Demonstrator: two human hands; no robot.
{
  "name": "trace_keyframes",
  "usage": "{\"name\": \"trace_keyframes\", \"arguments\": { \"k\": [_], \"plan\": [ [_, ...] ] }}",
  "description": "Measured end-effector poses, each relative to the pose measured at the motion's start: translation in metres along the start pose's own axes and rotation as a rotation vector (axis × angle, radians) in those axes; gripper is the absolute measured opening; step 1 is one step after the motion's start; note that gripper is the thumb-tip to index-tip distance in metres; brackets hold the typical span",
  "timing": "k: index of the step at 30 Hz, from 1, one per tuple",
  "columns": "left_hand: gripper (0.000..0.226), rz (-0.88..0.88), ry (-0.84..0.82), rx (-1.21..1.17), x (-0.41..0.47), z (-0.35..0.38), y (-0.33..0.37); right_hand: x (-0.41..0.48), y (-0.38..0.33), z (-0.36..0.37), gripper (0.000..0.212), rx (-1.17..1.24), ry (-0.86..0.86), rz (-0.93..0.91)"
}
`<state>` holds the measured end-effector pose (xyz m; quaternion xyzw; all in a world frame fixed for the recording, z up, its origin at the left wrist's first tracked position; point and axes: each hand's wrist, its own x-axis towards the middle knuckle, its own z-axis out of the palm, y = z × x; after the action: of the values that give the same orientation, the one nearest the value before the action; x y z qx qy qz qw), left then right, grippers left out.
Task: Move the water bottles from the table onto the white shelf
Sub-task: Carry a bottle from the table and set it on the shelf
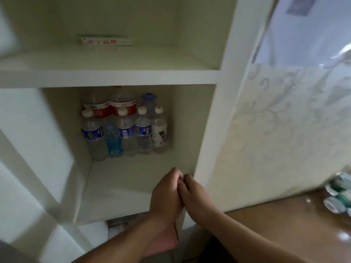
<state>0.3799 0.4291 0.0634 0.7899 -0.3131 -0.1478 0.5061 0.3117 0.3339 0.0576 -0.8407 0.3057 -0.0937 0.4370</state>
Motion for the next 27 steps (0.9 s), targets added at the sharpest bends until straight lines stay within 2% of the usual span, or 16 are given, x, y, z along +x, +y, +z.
{"name": "trace_keyframes", "arguments": {
  "k": [2, 5, 9, 14, 18, 24, 27],
  "plan": [
    [0.023, 0.063, -0.082, -0.019, -0.015, 0.019, 0.026, -0.029, 0.009, -0.037, 0.026, 0.051, 0.026, 0.015],
    [0.012, 0.212, -0.282, 0.108, -0.017, 0.065, 0.046, -0.065, 0.043, -0.094, 0.033, 0.052, 0.084, 0.065],
    [0.014, 0.284, -0.410, 0.186, -0.011, 0.156, 0.051, -0.107, 0.127, -0.147, 0.041, 0.027, 0.235, 0.266],
    [0.012, 0.220, -0.627, 0.208, -0.036, 0.265, 0.057, -0.169, 0.237, -0.203, 0.030, -0.085, 0.265, 0.510],
    [0.009, 0.161, -0.697, 0.243, -0.048, 0.343, 0.064, -0.203, 0.323, -0.252, 0.028, -0.113, 0.270, 0.634],
    [0.012, 0.014, -0.816, 0.363, -0.077, 0.457, 0.068, -0.238, 0.441, -0.296, 0.015, -0.046, 0.180, 0.741],
    [0.020, -0.043, -0.839, 0.408, -0.087, 0.519, 0.068, -0.240, 0.498, -0.315, 0.019, -0.011, 0.152, 0.756]
  ]
}}
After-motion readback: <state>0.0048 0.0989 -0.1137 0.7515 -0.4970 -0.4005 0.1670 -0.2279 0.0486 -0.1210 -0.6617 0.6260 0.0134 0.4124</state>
